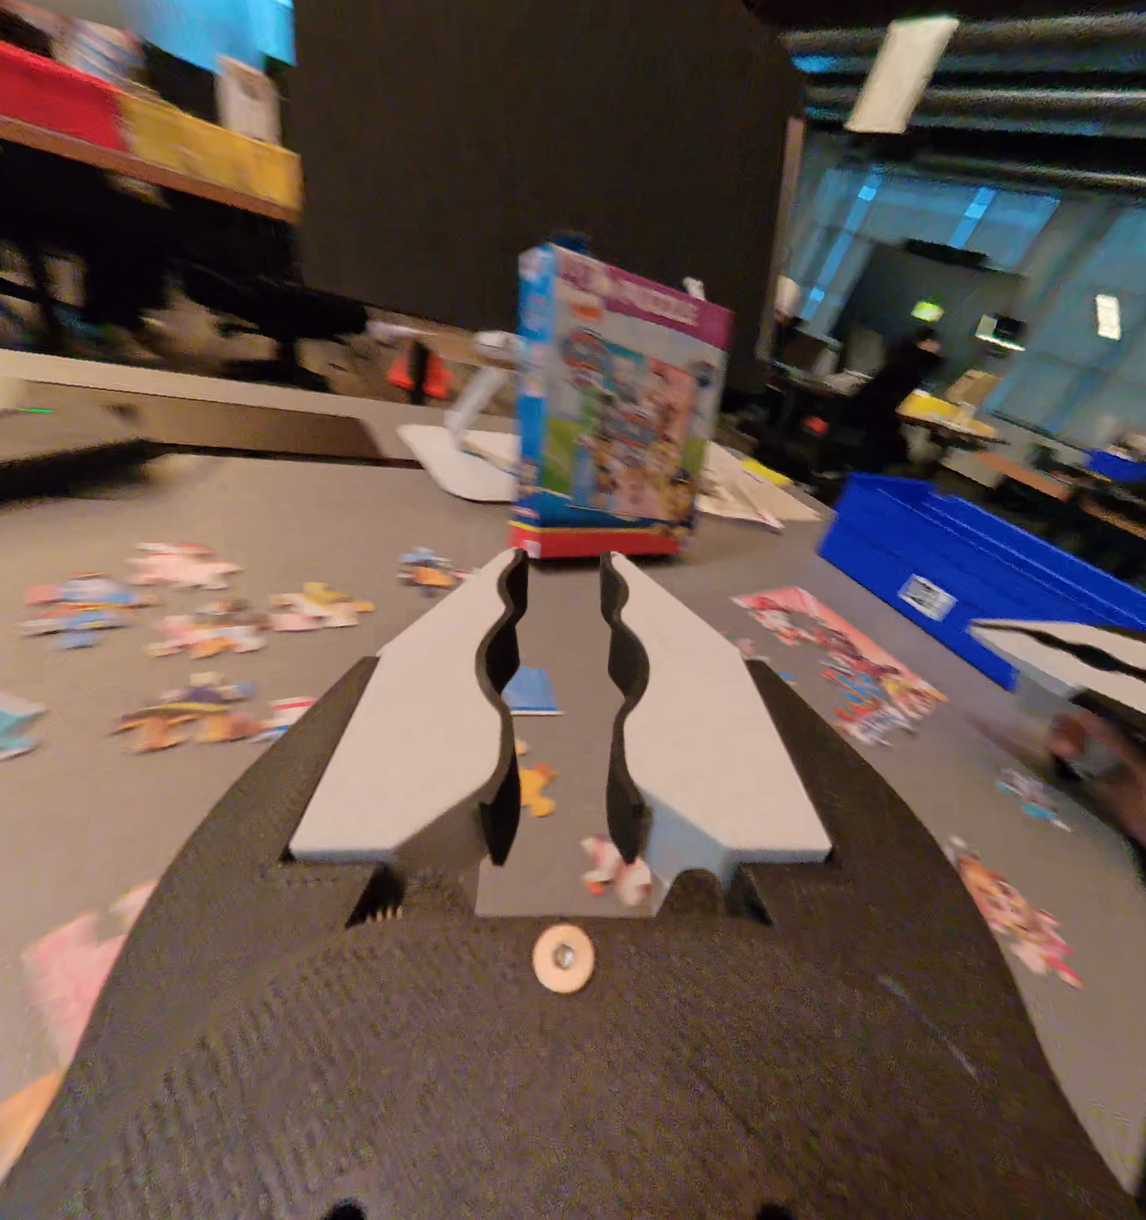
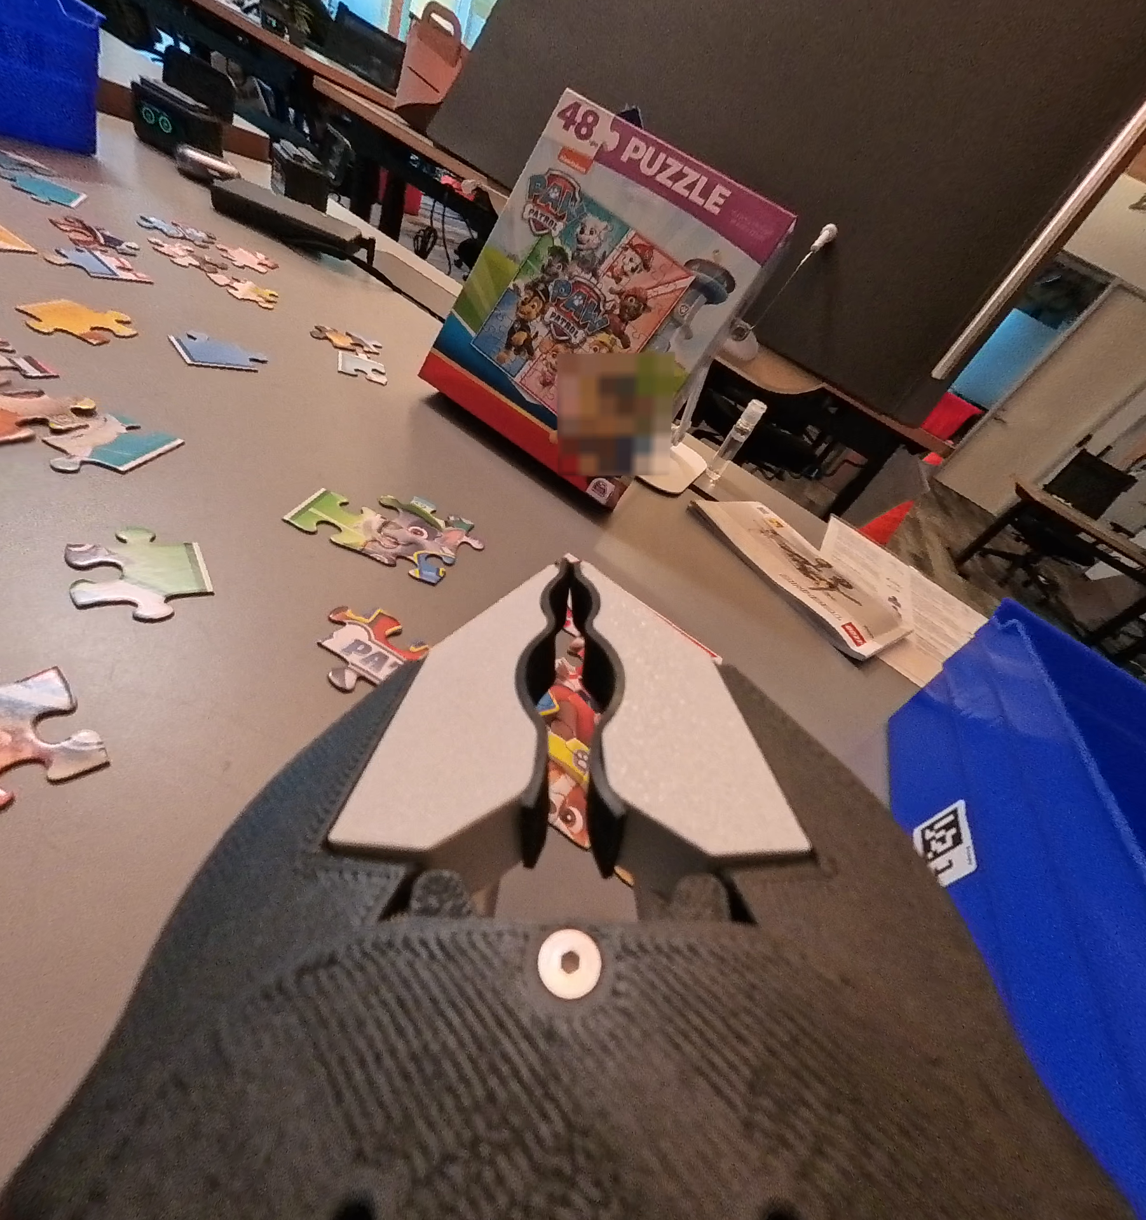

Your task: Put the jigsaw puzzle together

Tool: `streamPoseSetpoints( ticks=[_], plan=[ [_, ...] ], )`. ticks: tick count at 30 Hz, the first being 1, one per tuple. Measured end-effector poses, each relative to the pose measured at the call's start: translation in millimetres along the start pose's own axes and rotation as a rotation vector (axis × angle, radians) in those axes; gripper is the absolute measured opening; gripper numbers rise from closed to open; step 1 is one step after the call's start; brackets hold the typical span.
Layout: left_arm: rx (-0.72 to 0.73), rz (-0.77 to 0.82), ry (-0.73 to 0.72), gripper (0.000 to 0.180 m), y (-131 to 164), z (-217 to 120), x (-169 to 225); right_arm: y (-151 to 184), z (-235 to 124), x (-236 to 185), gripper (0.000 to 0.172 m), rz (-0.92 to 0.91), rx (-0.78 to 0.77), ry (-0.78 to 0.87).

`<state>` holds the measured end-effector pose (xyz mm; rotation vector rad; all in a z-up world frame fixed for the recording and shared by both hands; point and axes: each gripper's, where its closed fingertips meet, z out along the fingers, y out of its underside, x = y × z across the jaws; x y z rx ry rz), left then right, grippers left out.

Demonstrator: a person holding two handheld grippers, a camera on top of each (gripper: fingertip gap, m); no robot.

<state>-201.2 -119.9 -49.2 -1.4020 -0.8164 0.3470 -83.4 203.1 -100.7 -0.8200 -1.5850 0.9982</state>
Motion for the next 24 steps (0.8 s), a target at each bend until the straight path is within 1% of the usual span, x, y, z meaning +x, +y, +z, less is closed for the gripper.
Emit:
streamPoseSetpoints(
  ticks=[2,4,5,7,10,11,16,20,24],
  plan=[
    [0.034,0.002,-0.086,0.020,-3,-15,-29,0,0,0,0.000,0.008,0.000,-0.003],
    [0.091,-0.015,-0.110,0.020,-2,-21,-40,0,0,1,0.000,0.010,0.003,0.000],
    [0.110,-0.019,-0.101,0.020,-1,-21,-40,0,-1,2,0.000,0.012,0.005,0.003],
    [0.088,0.000,-0.082,0.021,7,-14,-35,-1,-1,3,0.000,0.018,0.009,0.005],
    [-0.040,0.029,-0.017,0.023,27,1,-22,-1,-2,4,0.000,0.033,0.015,0.004],
    [-0.058,0.037,-0.008,0.023,31,4,-19,-1,-2,5,0.000,0.039,0.016,0.003],
    [-0.071,0.080,-0.006,0.022,36,8,-15,-1,-1,5,0.000,0.054,0.020,-0.006],
    [-0.103,0.078,0.010,0.023,43,11,-15,-1,-1,4,0.000,0.059,0.020,-0.013],
    [-0.108,0.098,0.000,0.022,44,11,-16,-1,-1,3,0.000,0.062,0.018,-0.015]
  ],
)
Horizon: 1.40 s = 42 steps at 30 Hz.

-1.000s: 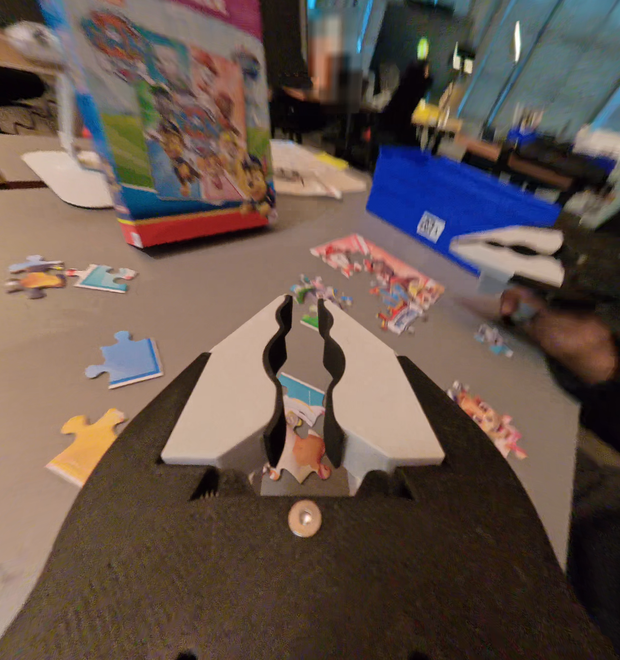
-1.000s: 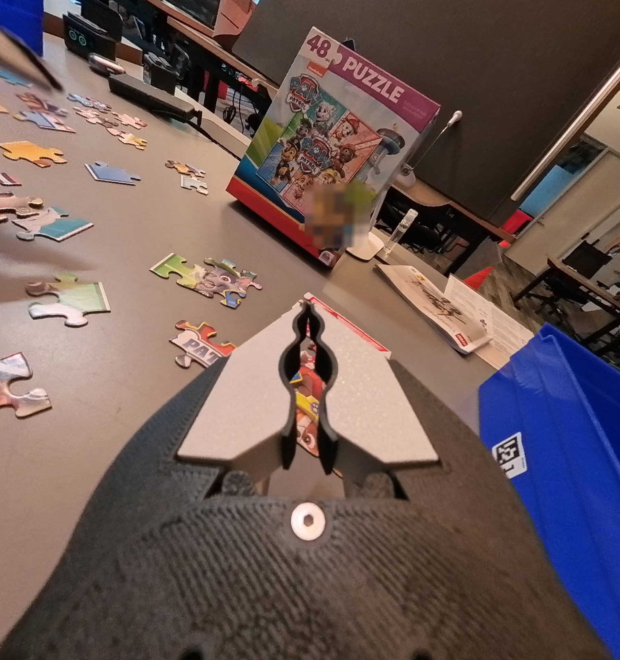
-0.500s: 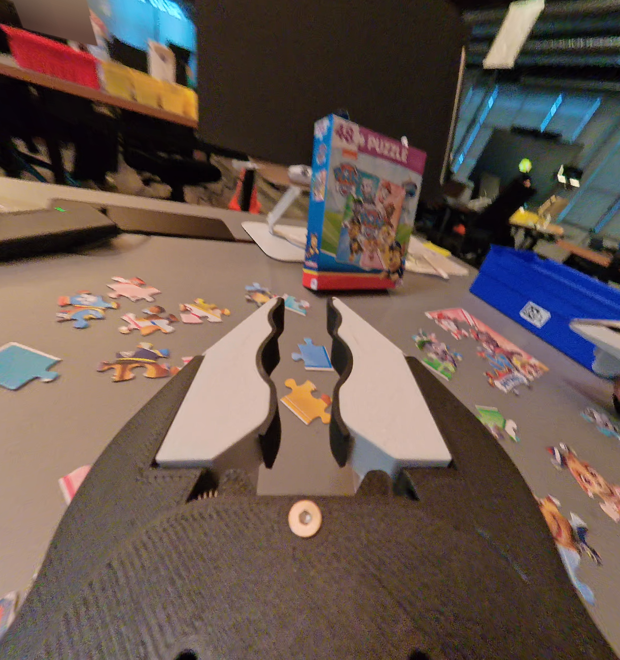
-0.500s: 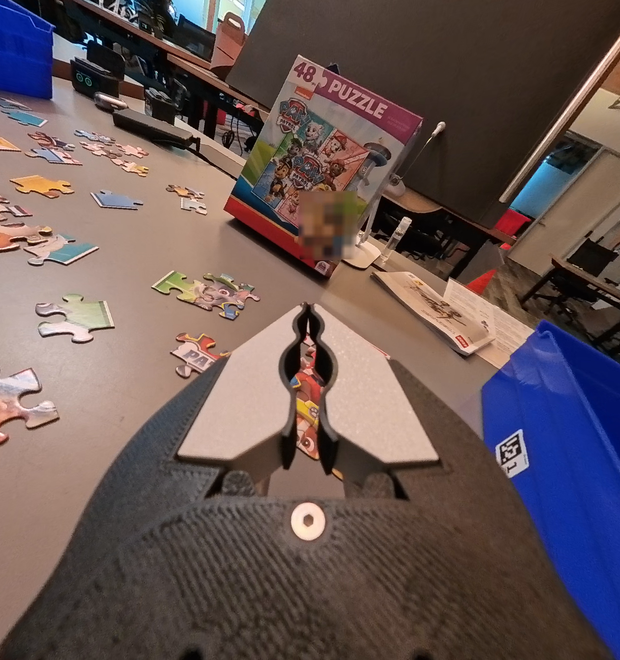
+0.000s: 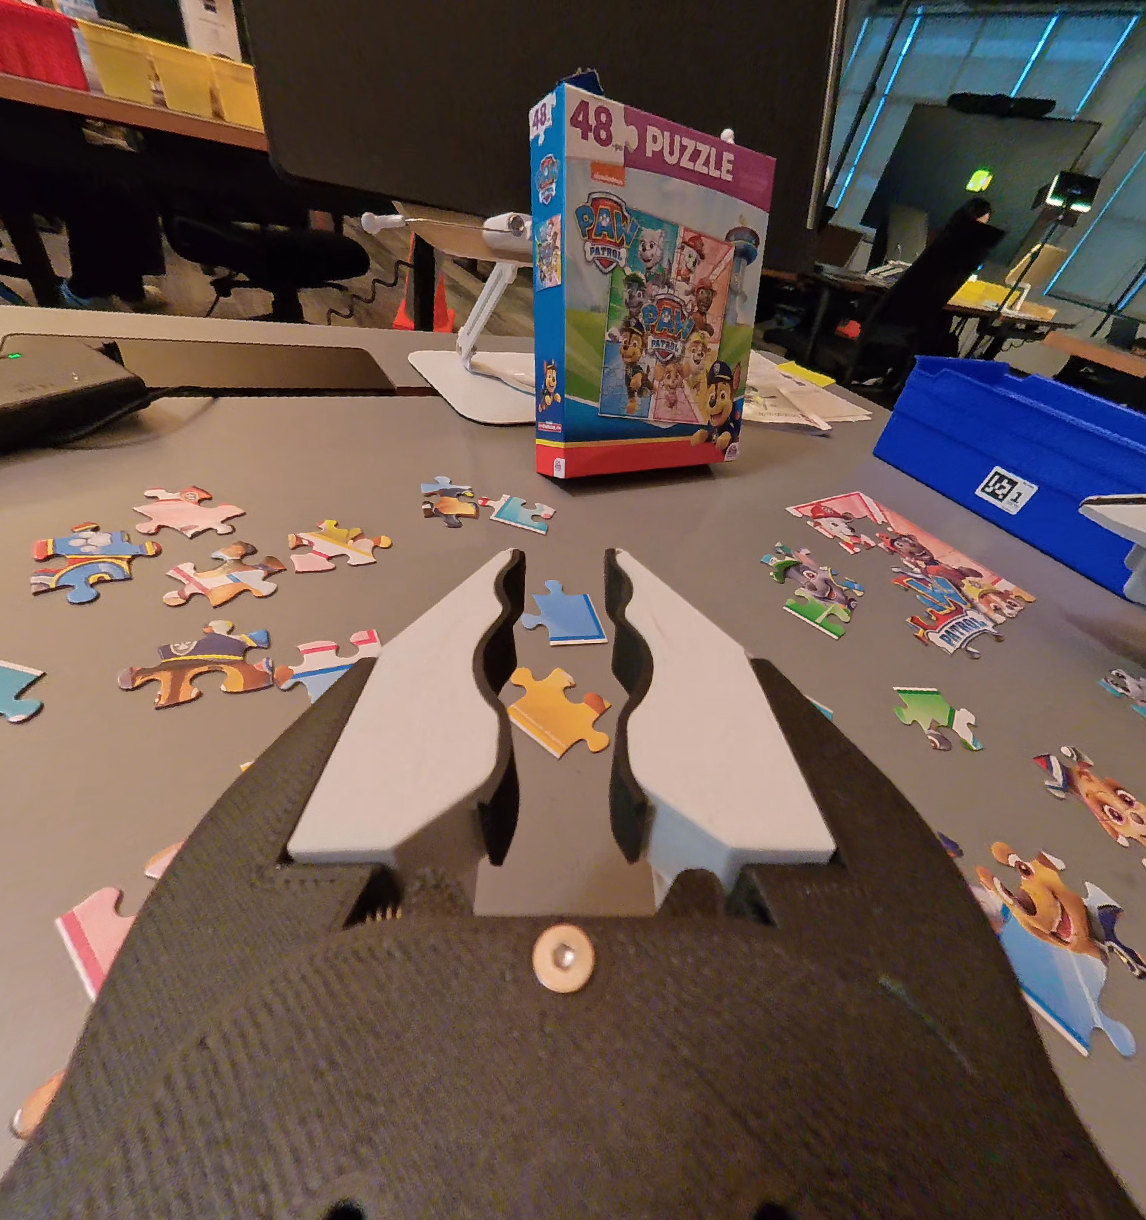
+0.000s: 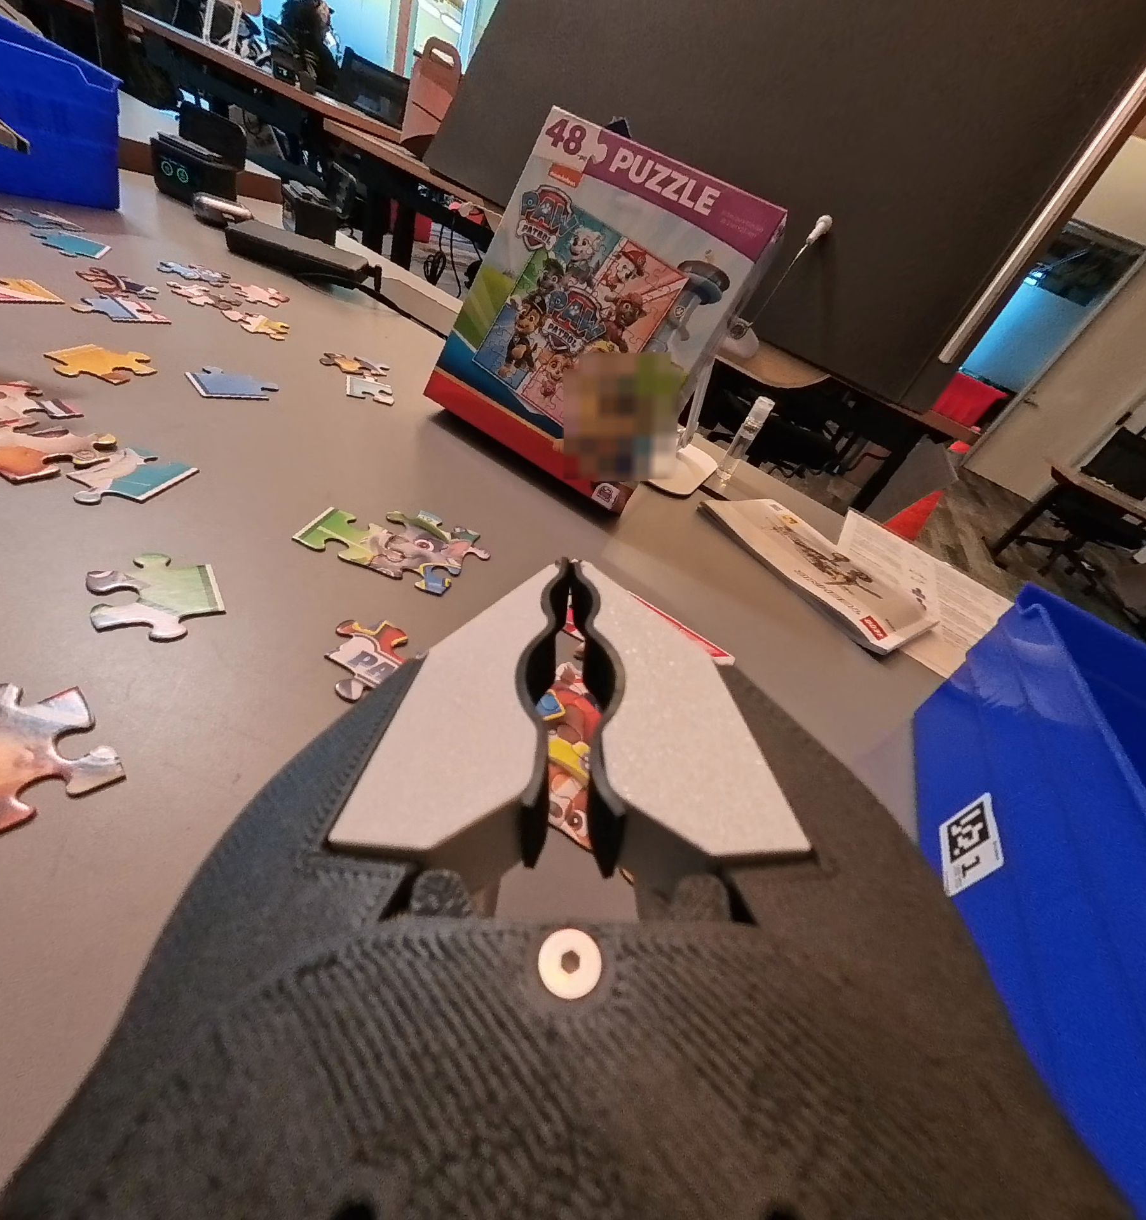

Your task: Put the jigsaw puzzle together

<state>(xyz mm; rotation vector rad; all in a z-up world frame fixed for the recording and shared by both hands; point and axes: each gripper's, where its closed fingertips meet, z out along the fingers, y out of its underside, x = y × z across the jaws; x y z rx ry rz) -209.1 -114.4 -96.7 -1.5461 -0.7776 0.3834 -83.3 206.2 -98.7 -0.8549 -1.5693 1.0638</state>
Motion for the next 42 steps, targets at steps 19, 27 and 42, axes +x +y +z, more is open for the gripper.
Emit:
streamPoseSetpoints(
  ticks=[19,27,42],
  plan=[
    [0.181,0.061,-0.324,0.043,-29,-31,-43,0,0,-1,0.000,0.001,0.000,-0.005],
    [0.229,0.013,-0.394,0.060,-34,-41,-58,0,0,-2,0.000,0.001,-0.001,-0.008],
    [0.252,-0.011,-0.372,0.057,-37,-46,-56,0,0,-3,0.000,-0.005,-0.004,-0.010]
  ],
)
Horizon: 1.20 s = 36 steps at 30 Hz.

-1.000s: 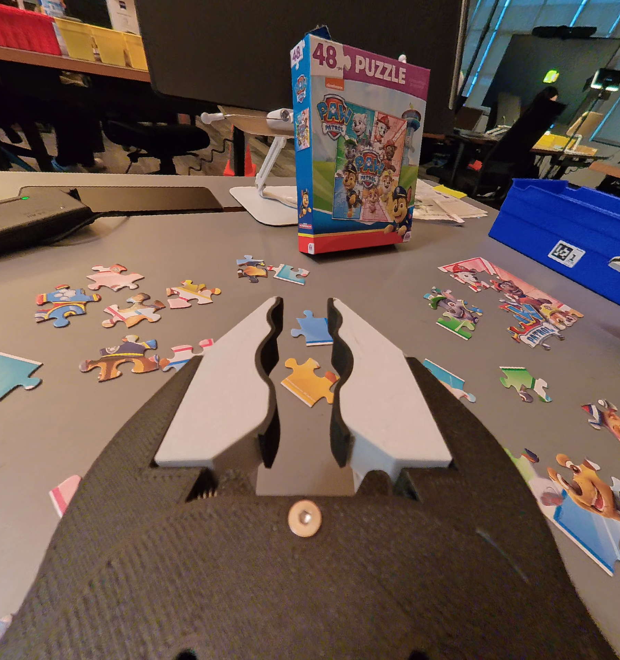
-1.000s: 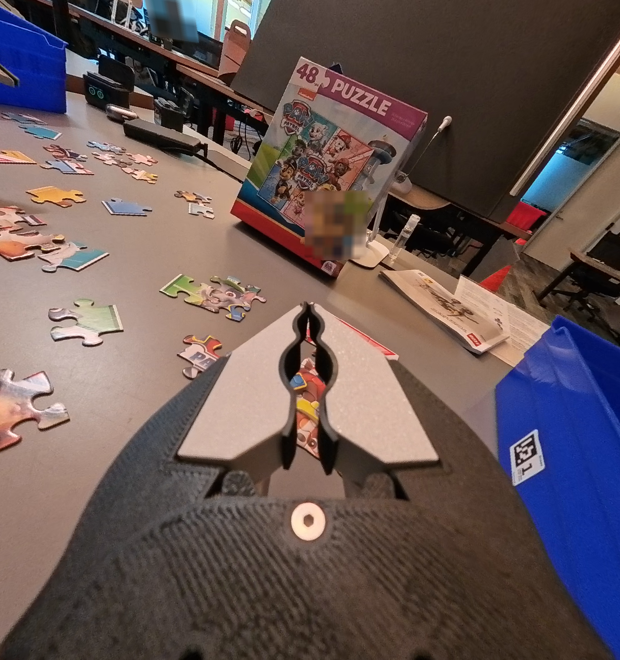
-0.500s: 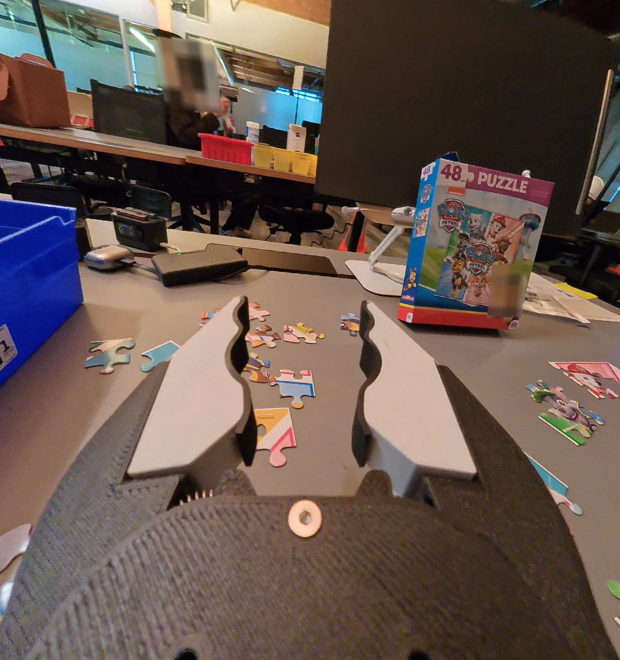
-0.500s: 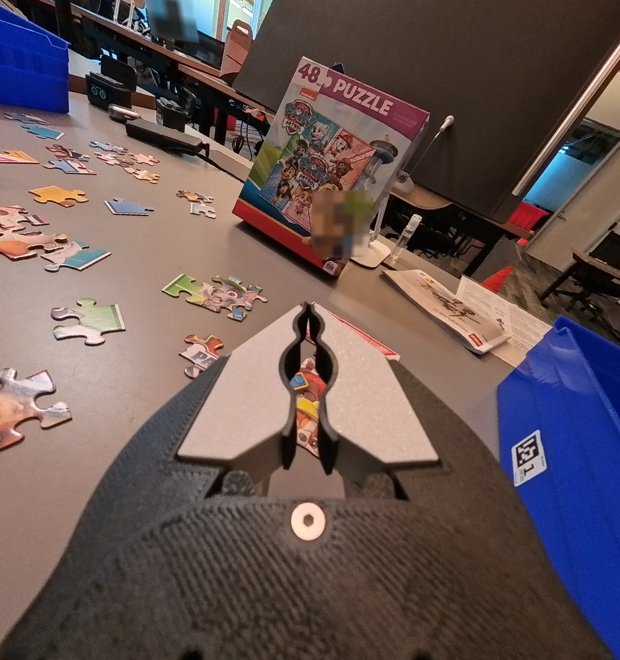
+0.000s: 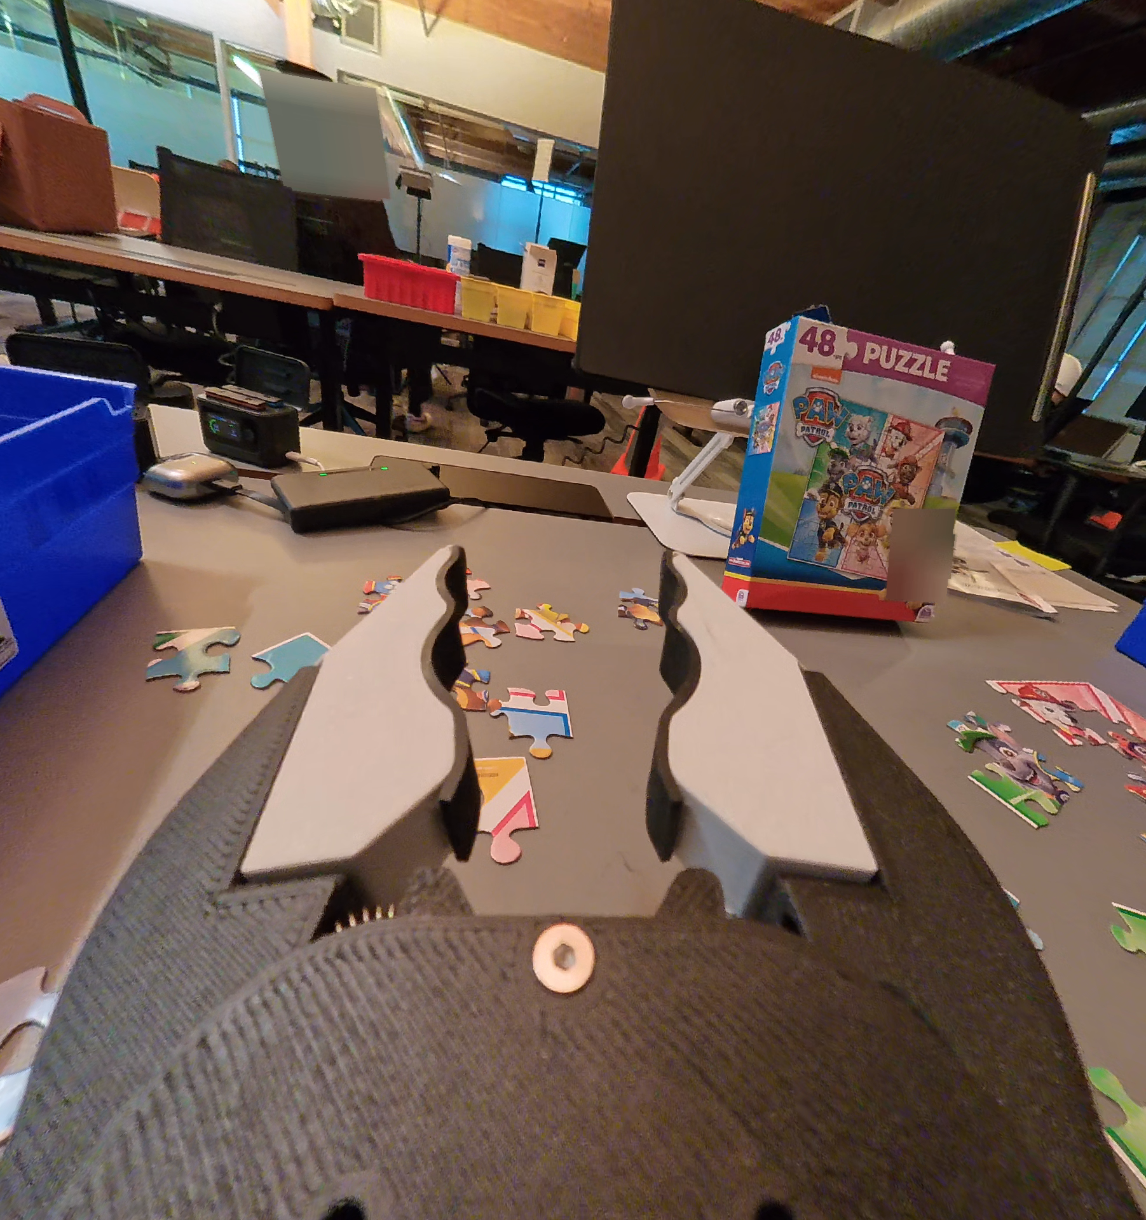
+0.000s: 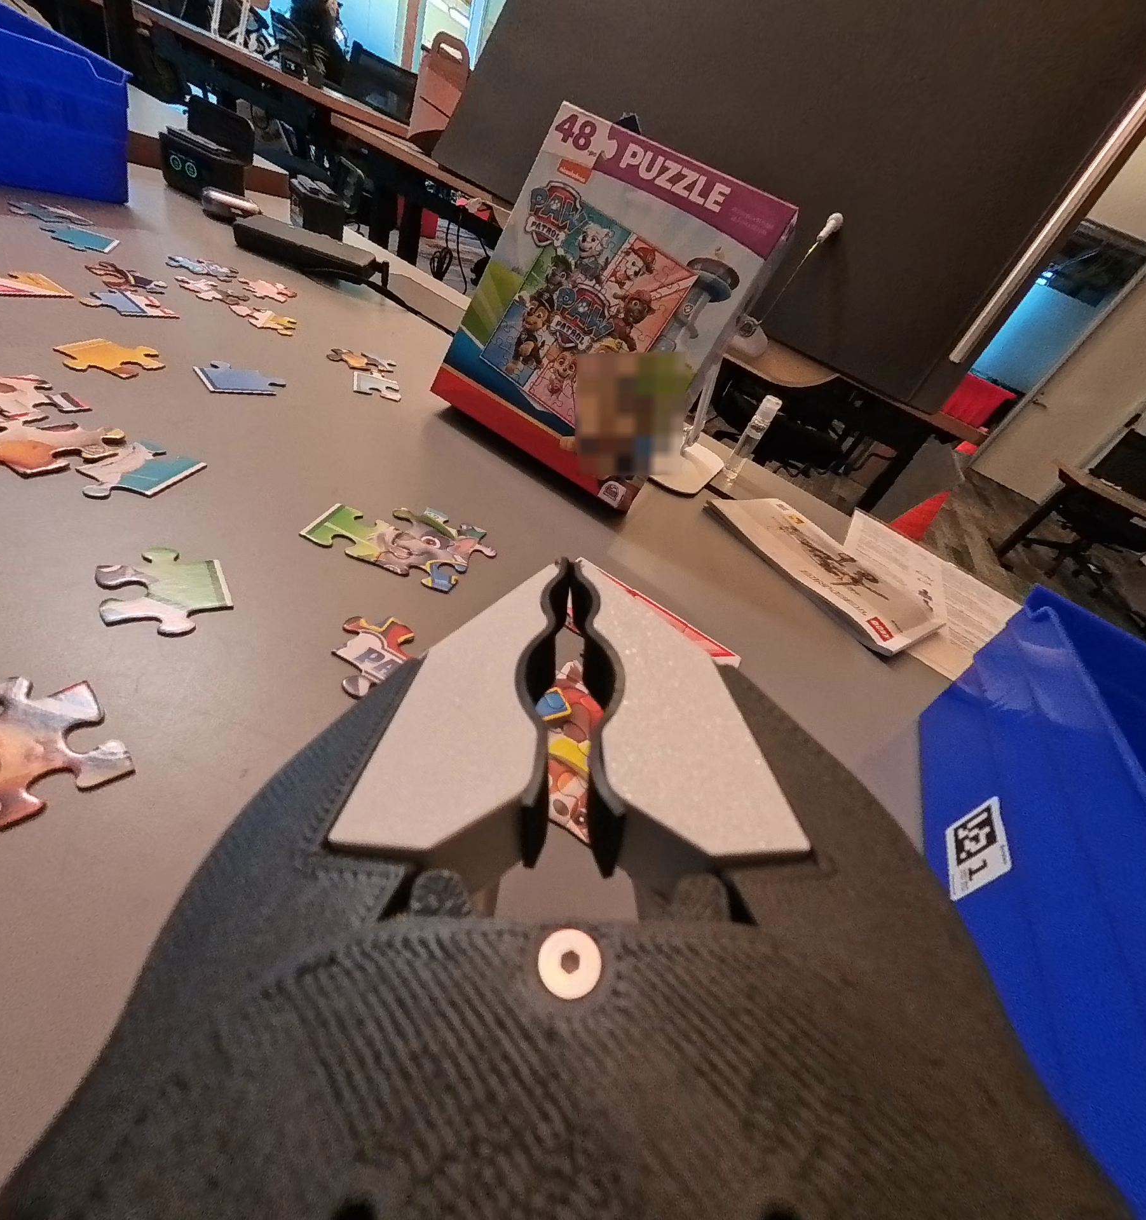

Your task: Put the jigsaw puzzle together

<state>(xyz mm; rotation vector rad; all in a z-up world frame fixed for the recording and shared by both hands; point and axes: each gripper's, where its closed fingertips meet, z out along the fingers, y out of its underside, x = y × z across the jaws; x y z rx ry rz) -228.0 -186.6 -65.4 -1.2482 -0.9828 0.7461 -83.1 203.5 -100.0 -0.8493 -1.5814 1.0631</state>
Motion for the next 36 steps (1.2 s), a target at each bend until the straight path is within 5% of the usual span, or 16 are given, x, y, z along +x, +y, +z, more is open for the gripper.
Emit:
streamPoseSetpoints(
  ticks=[36],
  plan=[
    [-0.063,0.008,0.002,0.030,12,6,2,-3,-5,9,0.000,0.021,0.022,0.039]
  ],
)
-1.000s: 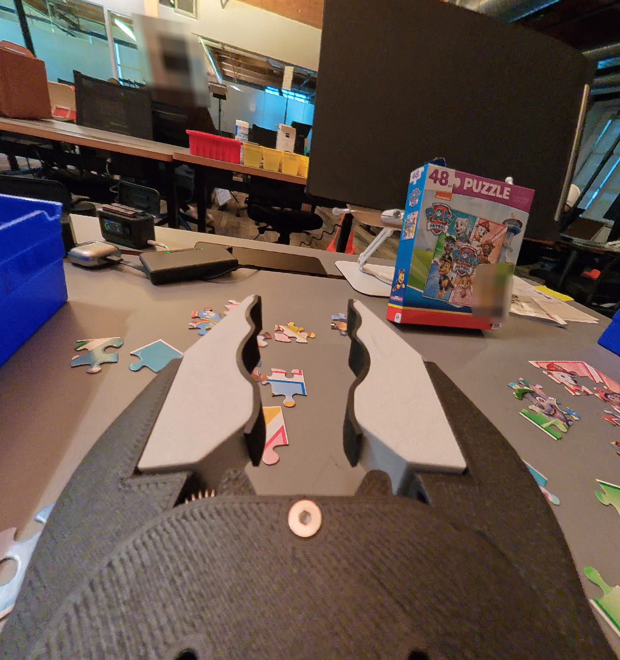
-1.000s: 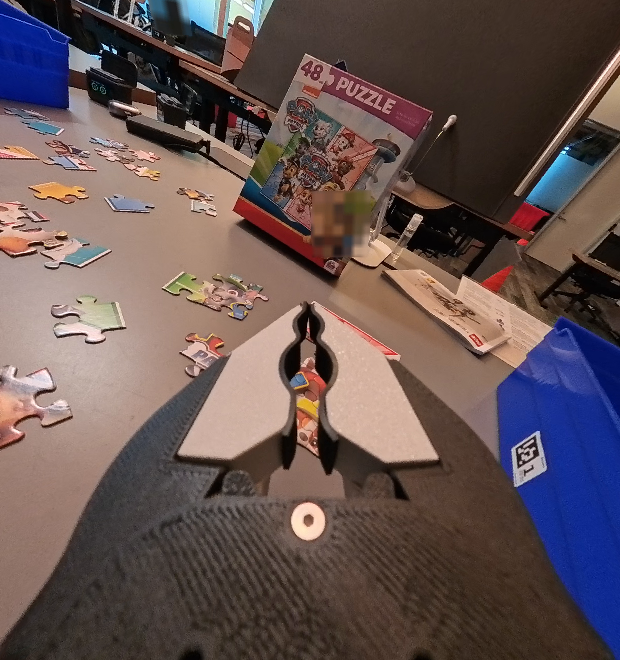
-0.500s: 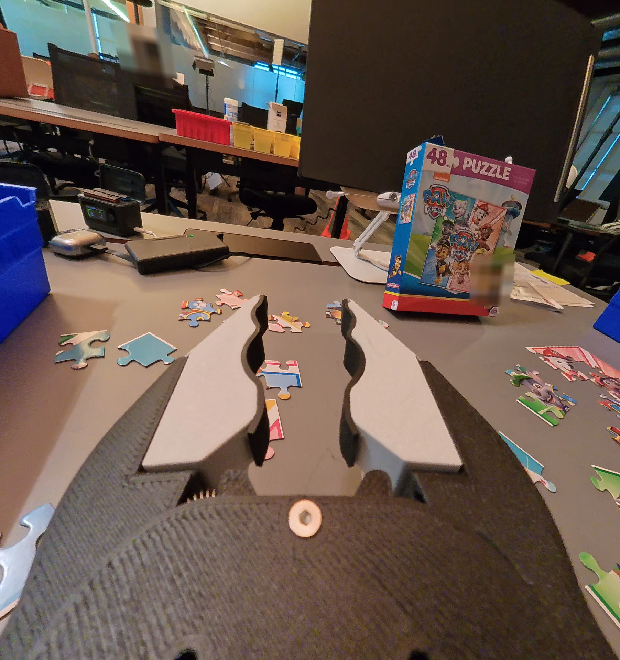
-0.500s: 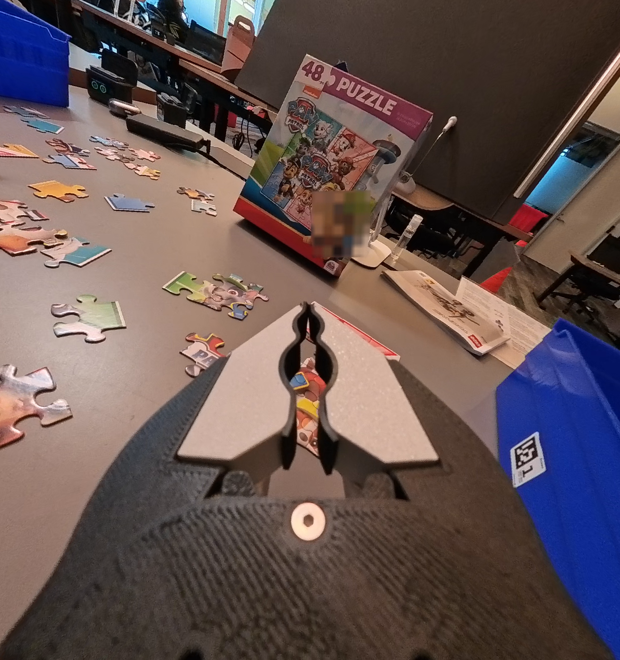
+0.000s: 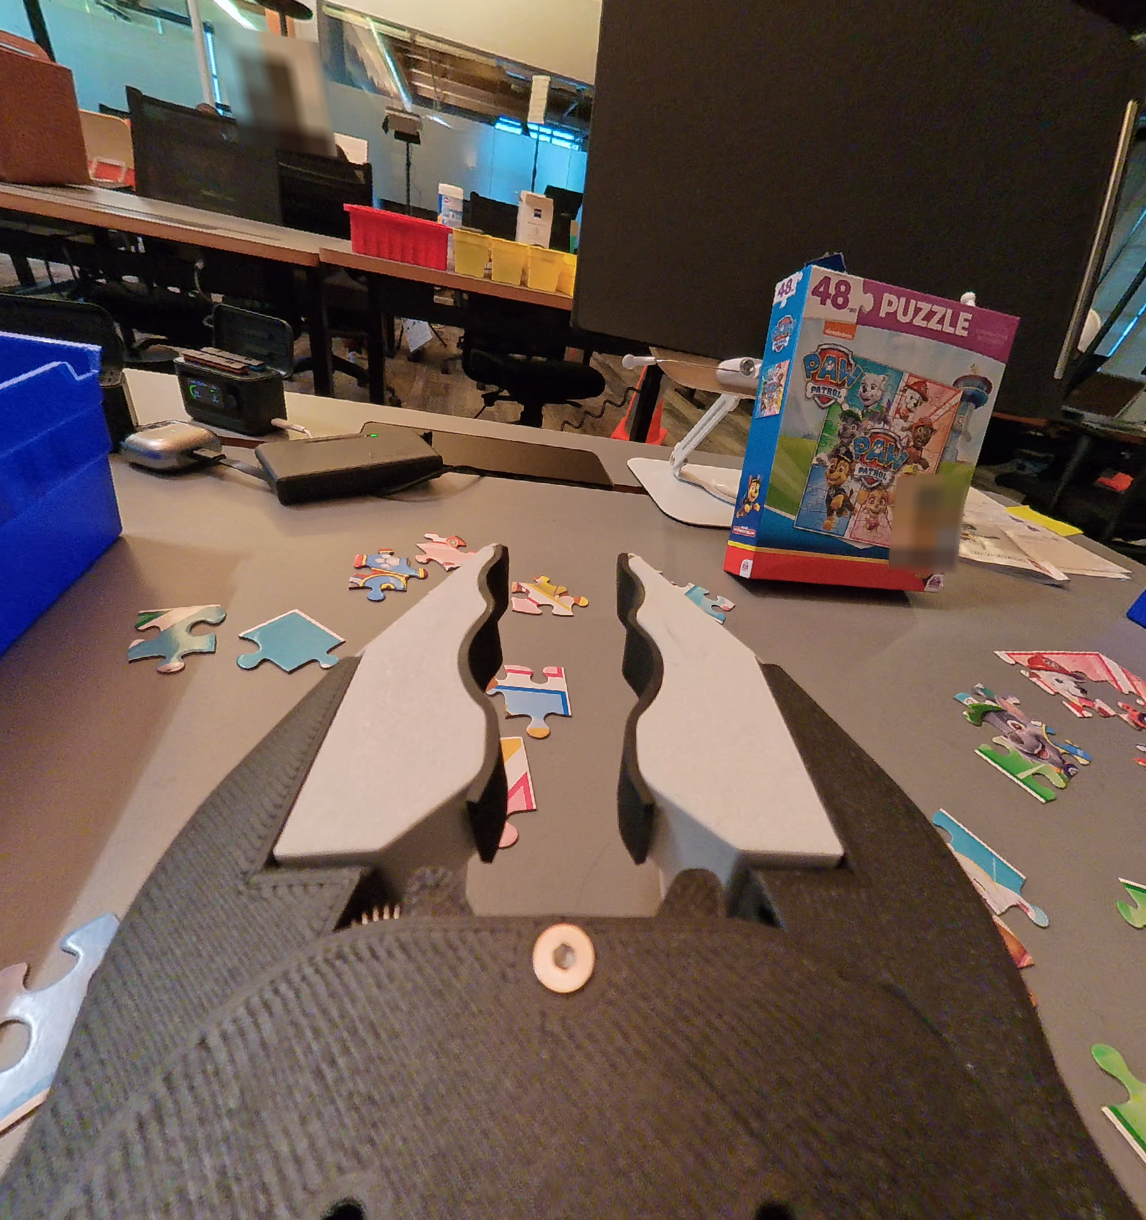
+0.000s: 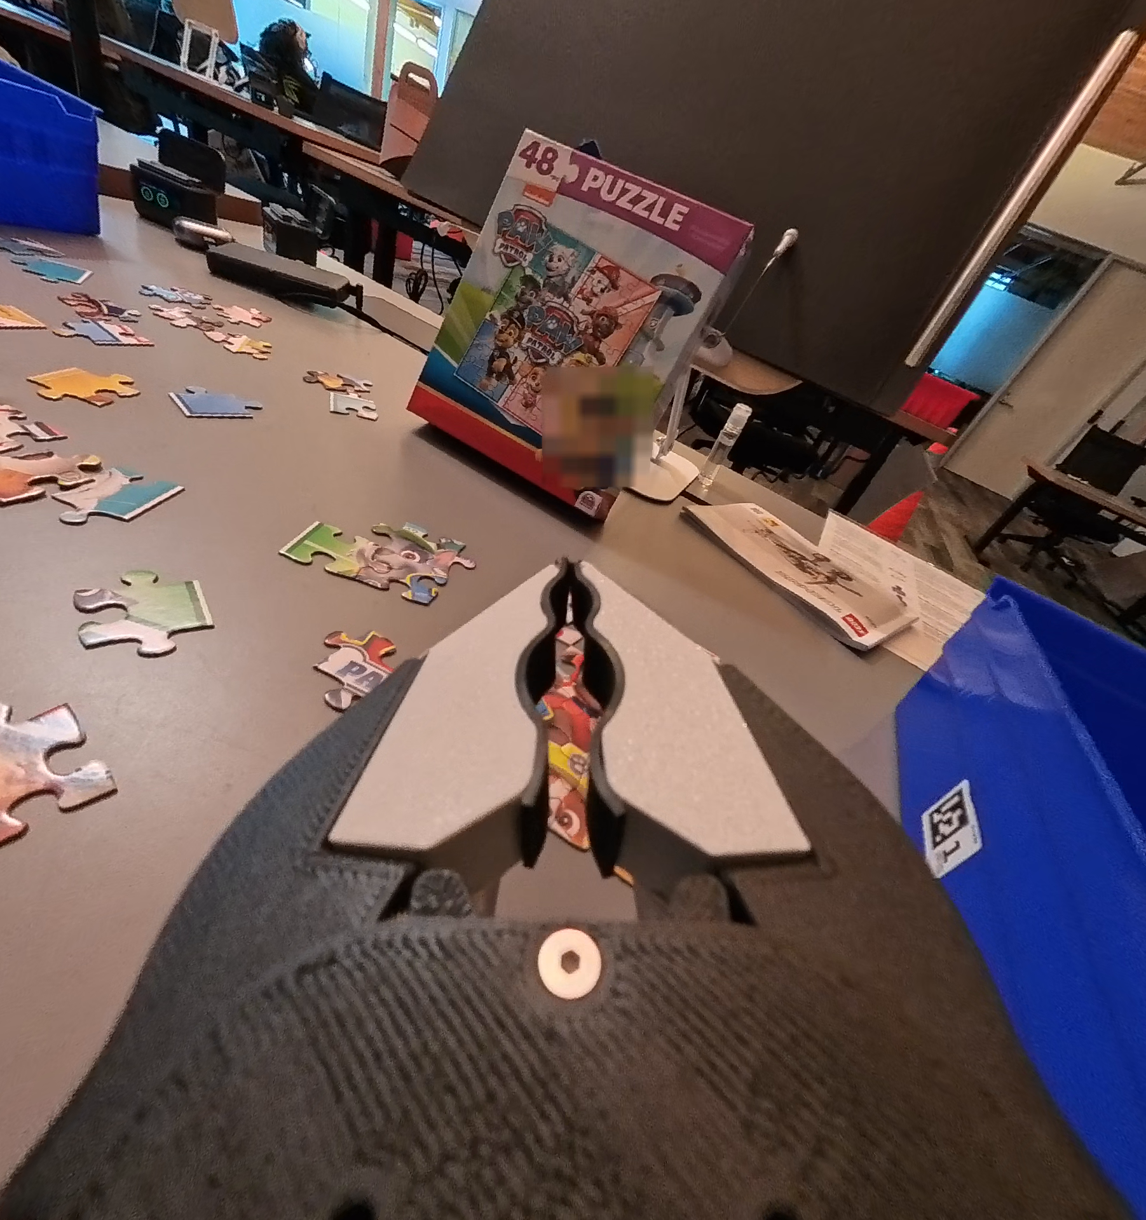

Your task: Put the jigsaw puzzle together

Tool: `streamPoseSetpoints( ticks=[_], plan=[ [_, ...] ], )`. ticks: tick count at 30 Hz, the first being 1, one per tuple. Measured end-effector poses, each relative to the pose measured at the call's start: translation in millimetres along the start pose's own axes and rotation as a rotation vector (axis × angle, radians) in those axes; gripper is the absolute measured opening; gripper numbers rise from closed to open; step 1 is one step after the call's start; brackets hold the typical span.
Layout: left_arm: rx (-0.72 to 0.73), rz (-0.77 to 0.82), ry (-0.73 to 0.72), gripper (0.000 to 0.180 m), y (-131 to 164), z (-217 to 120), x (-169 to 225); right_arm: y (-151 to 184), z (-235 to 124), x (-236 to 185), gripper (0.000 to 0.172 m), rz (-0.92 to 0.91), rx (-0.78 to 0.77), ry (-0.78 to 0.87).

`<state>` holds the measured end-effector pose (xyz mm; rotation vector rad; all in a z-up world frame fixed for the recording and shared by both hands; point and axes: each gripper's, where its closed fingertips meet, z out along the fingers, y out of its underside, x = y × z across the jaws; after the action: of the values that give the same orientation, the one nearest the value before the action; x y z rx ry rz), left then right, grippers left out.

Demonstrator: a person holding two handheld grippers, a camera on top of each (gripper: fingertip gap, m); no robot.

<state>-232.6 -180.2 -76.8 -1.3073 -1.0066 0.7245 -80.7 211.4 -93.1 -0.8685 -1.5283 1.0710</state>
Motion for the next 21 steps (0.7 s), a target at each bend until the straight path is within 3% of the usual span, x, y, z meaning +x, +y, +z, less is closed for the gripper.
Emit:
streamPoseSetpoints(
  ticks=[21],
  plan=[
    [-0.011,0.000,0.011,0.031,2.5,1.3,1.1,2.8,1.9,-5.1,0.000,-0.011,-0.017,-0.021]
  ],
)
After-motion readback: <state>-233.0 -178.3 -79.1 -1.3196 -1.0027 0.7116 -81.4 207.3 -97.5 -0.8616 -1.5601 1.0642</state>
